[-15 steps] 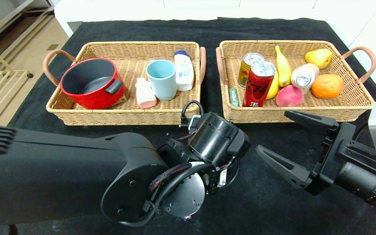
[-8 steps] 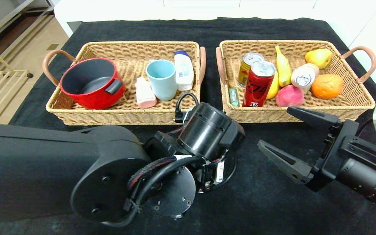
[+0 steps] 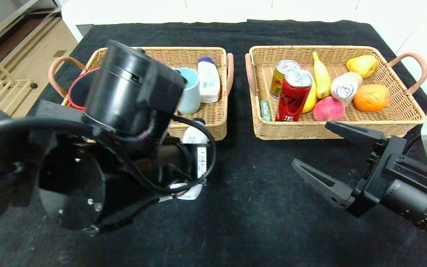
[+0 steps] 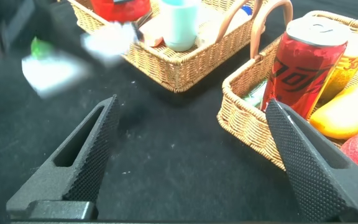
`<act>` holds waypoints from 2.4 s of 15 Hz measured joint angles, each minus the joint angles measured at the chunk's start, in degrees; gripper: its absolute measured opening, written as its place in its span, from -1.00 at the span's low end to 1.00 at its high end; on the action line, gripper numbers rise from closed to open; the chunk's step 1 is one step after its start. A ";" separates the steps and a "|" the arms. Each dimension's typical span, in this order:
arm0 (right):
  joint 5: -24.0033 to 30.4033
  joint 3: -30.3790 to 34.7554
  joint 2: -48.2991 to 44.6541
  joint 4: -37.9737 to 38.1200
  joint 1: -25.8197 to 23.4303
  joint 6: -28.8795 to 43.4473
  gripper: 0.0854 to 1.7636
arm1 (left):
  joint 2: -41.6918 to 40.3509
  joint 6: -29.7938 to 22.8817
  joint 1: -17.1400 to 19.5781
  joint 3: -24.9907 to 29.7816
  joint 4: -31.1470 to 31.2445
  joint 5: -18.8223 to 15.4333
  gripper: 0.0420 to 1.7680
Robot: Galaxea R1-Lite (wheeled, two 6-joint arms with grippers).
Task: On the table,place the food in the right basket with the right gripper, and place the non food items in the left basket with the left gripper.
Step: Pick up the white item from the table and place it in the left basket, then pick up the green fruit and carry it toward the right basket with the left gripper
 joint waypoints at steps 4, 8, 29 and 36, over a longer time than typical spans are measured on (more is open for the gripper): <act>0.01 0.06 0.38 0.01 0.00 0.00 0.94 | -4.02 3.29 7.83 -0.48 -0.24 -0.52 -0.28; 0.00 0.09 0.38 0.00 0.00 -0.01 0.94 | -3.94 7.25 15.14 -2.68 -3.00 -4.60 -0.28; 0.11 -0.10 0.18 -0.22 -0.80 0.00 0.94 | 12.02 14.77 24.76 -19.74 -10.50 -6.80 -0.08; 0.09 0.00 0.22 -0.24 -0.80 -0.01 0.94 | 12.32 14.62 24.76 -19.10 -10.44 -6.74 0.52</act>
